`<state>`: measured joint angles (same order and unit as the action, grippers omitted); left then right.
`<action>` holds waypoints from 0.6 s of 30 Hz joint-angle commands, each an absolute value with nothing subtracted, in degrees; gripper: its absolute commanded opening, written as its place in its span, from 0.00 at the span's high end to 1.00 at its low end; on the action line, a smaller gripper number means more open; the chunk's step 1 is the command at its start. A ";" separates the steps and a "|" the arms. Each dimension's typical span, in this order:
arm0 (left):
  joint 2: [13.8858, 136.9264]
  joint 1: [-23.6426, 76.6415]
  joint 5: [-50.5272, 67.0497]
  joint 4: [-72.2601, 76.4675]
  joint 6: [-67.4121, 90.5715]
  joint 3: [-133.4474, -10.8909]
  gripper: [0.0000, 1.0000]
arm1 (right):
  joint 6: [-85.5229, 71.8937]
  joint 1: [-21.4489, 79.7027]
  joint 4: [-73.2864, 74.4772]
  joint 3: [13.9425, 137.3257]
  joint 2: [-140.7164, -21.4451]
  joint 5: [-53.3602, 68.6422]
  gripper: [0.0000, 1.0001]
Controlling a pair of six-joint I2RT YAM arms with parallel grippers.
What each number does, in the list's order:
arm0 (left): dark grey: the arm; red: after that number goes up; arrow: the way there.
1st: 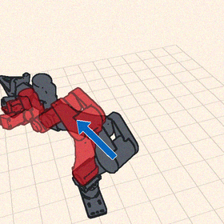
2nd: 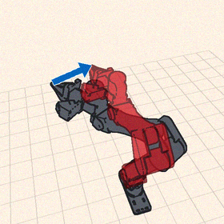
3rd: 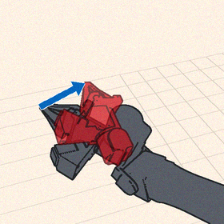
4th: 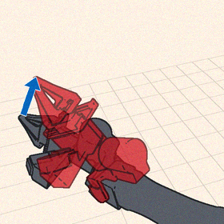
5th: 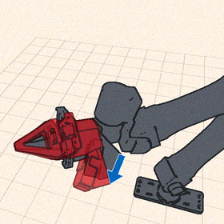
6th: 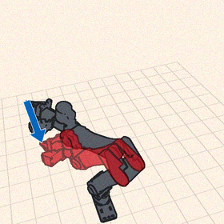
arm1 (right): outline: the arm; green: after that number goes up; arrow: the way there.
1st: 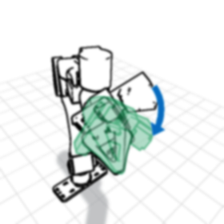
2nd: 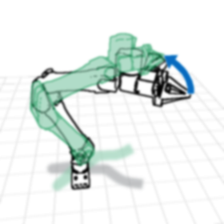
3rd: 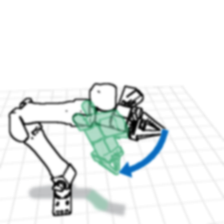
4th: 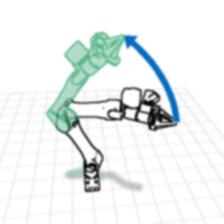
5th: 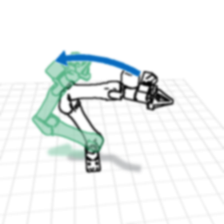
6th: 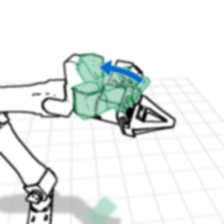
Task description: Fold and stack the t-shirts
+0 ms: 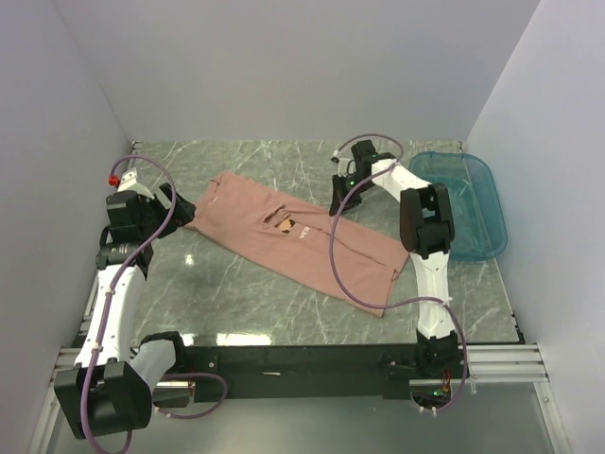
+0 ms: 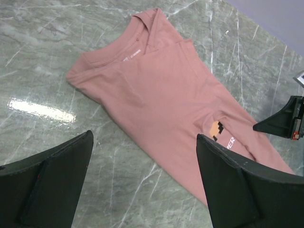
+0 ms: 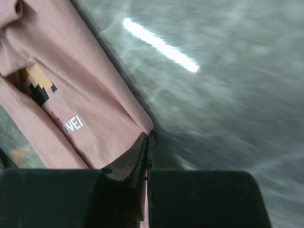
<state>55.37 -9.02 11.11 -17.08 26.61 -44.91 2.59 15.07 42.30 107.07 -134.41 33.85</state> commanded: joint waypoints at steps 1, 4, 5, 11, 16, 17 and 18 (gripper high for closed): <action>55.90 -8.88 13.09 -14.68 26.28 -44.74 0.05 | 0.62 11.08 38.15 105.12 -130.87 27.77 1.00; 56.51 -8.88 13.53 -14.33 26.72 -44.56 0.05 | 0.53 8.71 38.23 104.77 -130.87 28.30 1.00; 56.51 -8.88 13.88 -14.33 26.89 -44.56 0.05 | 0.53 8.27 38.32 104.59 -130.87 28.56 1.00; 60.28 -8.88 18.62 -11.52 30.74 -43.33 0.06 | 2.81 6.07 40.07 104.59 -129.82 29.44 0.93; 68.09 -7.04 22.94 -5.99 39.71 -40.35 0.14 | 7.11 5.98 42.01 103.80 -124.90 30.32 0.58; 68.99 -6.42 22.16 -5.37 41.90 -39.99 0.15 | 8.51 5.98 42.27 103.54 -123.67 29.97 0.56; 70.47 -5.28 20.50 -4.58 42.97 -39.56 0.15 | 9.40 6.06 43.23 103.36 -121.57 29.80 0.52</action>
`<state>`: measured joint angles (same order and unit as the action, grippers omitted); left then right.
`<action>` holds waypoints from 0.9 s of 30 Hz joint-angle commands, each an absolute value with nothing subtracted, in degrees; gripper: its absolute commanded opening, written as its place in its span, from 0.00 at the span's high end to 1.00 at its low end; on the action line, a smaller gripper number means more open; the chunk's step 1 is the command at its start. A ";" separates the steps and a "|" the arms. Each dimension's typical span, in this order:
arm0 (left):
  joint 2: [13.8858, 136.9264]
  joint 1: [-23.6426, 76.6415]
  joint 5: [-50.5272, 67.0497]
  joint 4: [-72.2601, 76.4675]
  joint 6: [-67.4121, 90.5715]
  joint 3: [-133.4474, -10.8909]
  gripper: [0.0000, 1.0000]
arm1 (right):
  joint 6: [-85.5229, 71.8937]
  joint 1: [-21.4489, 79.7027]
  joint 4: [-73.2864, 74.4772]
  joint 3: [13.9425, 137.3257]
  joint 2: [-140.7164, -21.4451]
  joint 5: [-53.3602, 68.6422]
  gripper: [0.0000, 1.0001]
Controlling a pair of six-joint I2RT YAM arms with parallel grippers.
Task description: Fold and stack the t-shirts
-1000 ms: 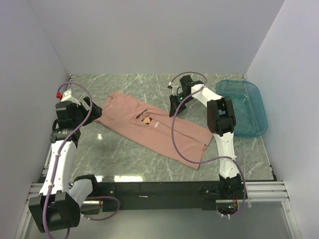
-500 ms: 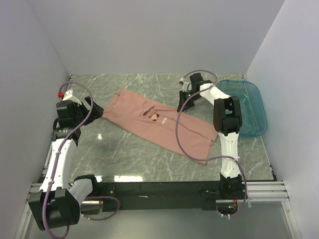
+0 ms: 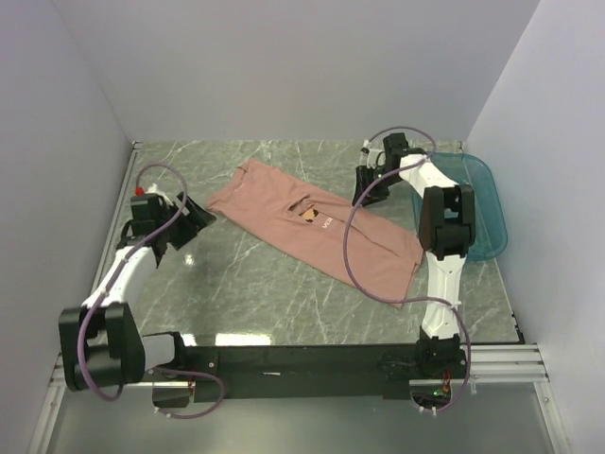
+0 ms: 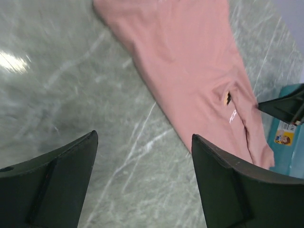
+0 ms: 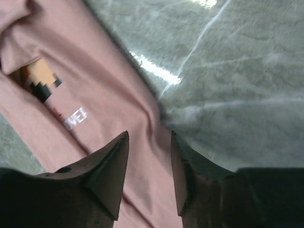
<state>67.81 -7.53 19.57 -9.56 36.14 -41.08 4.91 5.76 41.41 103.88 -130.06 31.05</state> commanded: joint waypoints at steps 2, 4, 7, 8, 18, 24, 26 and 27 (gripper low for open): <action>72.15 -4.14 18.55 -2.29 46.12 -38.24 0.16 | 10.89 6.32 43.77 102.23 -118.93 29.71 0.50; 75.47 -2.82 15.84 -1.23 47.98 -38.06 0.17 | 13.96 6.85 44.29 100.56 -114.28 30.32 0.44; 80.85 -2.20 12.59 -0.44 51.06 -40.06 0.21 | 17.92 8.70 44.12 95.55 -107.07 32.50 0.42; 82.16 -2.02 11.61 -0.44 51.85 -40.86 0.23 | 19.58 9.22 44.03 92.67 -105.31 33.39 0.42; 98.95 -1.67 8.53 -1.22 51.95 -53.51 0.35 | 23.90 16.44 36.30 71.29 -82.36 42.00 0.42; 103.44 -1.67 7.56 -3.95 50.10 -58.79 0.40 | 25.31 15.64 35.86 69.26 -80.94 44.11 0.42; 104.15 -1.67 7.30 -4.83 49.40 -59.59 0.42 | 25.84 15.73 36.30 69.17 -81.56 45.00 0.42; 104.59 -1.67 7.12 -5.09 49.31 -60.02 0.43 | 26.01 15.73 36.65 69.26 -81.65 44.91 0.43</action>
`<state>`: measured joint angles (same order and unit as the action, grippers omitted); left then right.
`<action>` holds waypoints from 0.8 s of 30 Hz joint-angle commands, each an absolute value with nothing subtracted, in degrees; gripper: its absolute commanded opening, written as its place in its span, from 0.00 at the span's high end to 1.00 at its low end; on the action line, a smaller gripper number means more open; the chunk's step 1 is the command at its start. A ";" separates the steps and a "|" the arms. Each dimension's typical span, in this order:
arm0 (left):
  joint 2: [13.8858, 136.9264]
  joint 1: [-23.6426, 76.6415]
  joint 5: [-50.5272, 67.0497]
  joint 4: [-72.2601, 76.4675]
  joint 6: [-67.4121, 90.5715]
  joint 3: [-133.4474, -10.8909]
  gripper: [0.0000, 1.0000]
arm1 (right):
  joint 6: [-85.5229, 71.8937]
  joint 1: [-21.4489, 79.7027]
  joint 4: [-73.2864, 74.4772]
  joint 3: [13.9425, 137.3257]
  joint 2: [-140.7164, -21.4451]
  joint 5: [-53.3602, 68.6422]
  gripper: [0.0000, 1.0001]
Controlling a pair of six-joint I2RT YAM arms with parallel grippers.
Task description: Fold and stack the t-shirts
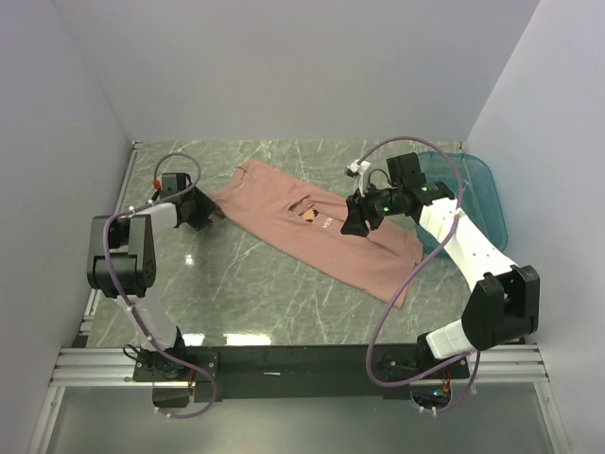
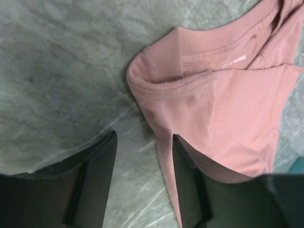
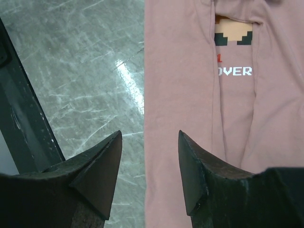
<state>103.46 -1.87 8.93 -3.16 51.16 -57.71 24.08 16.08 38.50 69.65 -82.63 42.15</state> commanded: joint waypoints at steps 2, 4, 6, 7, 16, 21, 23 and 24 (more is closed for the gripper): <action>105.03 -1.67 7.12 -5.10 49.04 -60.20 0.48 | 26.28 15.73 36.65 69.26 -81.56 44.39 0.43; 105.73 -1.67 7.21 -5.10 48.96 -60.73 0.48 | 26.45 15.73 36.48 69.00 -81.47 44.47 0.43; 106.52 -1.67 7.29 -5.45 48.87 -61.34 0.49 | 26.19 15.64 36.39 68.91 -81.56 44.56 0.43; 106.70 -1.67 7.29 -5.54 48.61 -61.52 0.49 | 26.28 15.64 36.39 68.91 -81.65 44.73 0.43; 107.75 -1.67 7.21 -6.77 47.38 -63.10 0.54 | 26.72 15.64 36.65 68.64 -82.00 45.44 0.43; 108.37 -1.76 7.38 -7.03 46.85 -63.72 0.56 | 26.81 15.64 36.65 68.47 -82.00 45.62 0.43; 108.54 -1.76 7.12 -7.29 46.58 -63.98 0.56 | 26.89 15.73 36.65 68.38 -82.09 45.70 0.43; 108.54 -1.76 7.12 -7.47 46.50 -64.25 0.56 | 26.89 15.65 36.65 68.47 -82.09 45.79 0.43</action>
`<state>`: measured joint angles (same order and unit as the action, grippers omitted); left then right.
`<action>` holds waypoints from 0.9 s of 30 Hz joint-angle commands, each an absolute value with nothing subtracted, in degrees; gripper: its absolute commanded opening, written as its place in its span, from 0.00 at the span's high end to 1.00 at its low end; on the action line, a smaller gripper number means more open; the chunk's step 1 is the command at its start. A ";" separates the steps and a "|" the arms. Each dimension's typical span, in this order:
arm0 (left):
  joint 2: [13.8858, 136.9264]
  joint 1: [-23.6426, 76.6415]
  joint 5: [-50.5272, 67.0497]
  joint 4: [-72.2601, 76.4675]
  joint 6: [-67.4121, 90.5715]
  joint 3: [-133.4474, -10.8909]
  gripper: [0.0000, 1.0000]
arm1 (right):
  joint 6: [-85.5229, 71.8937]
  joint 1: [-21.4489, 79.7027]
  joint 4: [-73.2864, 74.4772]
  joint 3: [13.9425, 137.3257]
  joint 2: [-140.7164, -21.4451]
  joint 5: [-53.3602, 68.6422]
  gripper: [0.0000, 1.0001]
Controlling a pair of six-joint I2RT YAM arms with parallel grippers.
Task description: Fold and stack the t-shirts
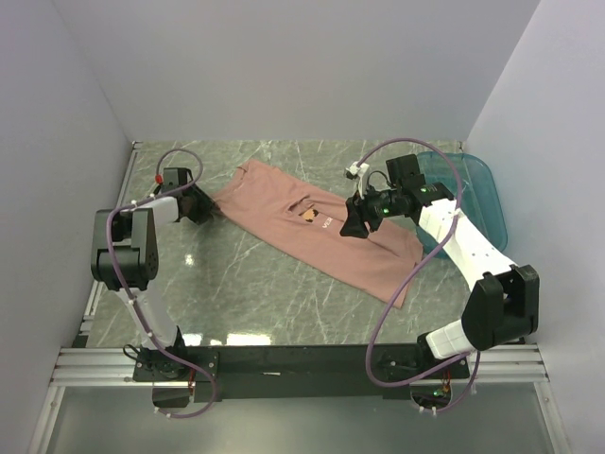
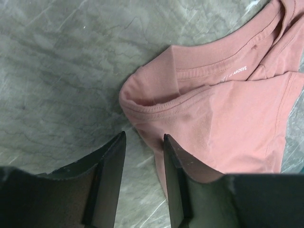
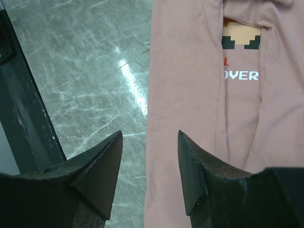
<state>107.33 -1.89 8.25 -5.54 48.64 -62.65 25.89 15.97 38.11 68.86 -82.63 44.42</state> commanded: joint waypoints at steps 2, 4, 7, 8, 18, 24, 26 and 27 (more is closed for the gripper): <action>108.89 -1.76 7.12 -7.73 46.41 -64.60 0.57 | 26.89 15.73 36.65 68.38 -82.18 45.88 0.43; 109.16 -1.76 7.03 -8.00 46.41 -65.21 0.57 | 26.89 15.64 36.65 68.38 -82.18 45.97 0.43; 109.60 -1.76 6.94 -8.44 46.06 -65.92 0.58 | 26.89 15.64 36.65 68.29 -82.09 45.97 0.43; 109.86 -1.76 6.86 -8.70 45.97 -66.27 0.59 | 26.98 15.56 36.74 68.29 -82.18 46.05 0.43; 112.41 -2.90 5.98 -11.07 44.21 -70.39 0.92 | 27.16 15.64 37.00 68.38 -82.18 46.14 0.43; 117.49 -5.44 4.92 -17.22 41.23 -80.39 0.96 | 27.42 15.73 37.44 68.55 -82.35 46.41 0.44; 120.91 -6.32 4.75 -19.68 40.52 -84.18 0.96 | 27.51 15.82 37.53 68.64 -82.27 46.32 0.44; 122.16 -7.20 4.75 -22.04 40.00 -88.20 0.96 | 27.51 15.91 37.53 68.56 -82.18 46.23 0.44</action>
